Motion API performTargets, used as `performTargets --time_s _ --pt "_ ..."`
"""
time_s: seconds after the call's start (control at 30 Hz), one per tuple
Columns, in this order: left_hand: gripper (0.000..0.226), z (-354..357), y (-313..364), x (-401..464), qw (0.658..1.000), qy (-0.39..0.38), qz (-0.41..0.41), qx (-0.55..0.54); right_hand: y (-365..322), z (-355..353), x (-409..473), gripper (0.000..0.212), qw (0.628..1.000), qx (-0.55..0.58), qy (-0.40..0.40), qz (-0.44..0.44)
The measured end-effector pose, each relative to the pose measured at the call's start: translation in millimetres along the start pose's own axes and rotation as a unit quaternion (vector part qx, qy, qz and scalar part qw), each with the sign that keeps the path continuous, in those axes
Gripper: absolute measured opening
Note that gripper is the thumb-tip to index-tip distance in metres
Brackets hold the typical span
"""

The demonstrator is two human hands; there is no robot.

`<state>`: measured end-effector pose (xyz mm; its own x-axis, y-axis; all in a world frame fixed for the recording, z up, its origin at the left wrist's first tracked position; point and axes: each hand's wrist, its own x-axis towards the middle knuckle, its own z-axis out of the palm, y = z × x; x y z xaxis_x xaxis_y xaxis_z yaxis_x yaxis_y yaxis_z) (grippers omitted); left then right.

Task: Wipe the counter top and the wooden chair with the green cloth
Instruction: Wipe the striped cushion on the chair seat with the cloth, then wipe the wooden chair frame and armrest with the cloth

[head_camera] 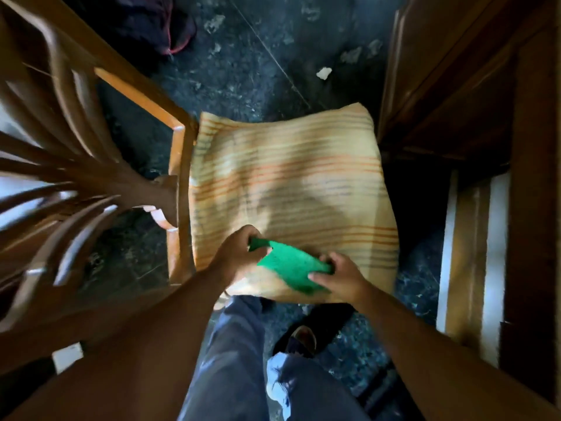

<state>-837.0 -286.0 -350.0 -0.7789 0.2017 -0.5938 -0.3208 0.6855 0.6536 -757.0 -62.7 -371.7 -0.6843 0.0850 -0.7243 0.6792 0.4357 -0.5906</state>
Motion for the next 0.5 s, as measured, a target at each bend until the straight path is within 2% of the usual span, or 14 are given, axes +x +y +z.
performTargets --time_s 0.07,0.1,0.2,0.27,0.3,0.4,0.5 --pt "0.015 -20 33 -29 0.979 0.040 -0.055 -0.190 -22 -22 -26 0.011 0.971 0.236 0.026 0.004" --pt "0.014 -31 49 -43 0.965 0.072 -0.066 -0.242 -37 -32 -41 0.013 0.949 0.314 0.033 -0.005" --pt "0.025 -57 96 -93 0.951 0.179 -0.048 -0.247 -84 -51 -84 0.017 0.880 0.475 0.006 -0.008" --pt "0.018 -78 127 -135 0.940 0.177 -0.023 -0.292 -110 -57 -115 0.031 0.854 0.519 -0.040 -0.006" --pt "0.015 -91 140 -155 0.943 0.161 0.004 -0.291 -122 -57 -129 0.031 0.854 0.516 -0.061 -0.009" --pt "0.025 -136 160 -206 0.967 0.139 0.078 -0.201 -154 -54 -169 0.026 0.875 0.480 -0.056 -0.038" --pt "0.028 -196 160 -251 0.958 0.186 0.096 -0.194 -196 -42 -198 0.036 0.886 0.450 -0.052 -0.105"
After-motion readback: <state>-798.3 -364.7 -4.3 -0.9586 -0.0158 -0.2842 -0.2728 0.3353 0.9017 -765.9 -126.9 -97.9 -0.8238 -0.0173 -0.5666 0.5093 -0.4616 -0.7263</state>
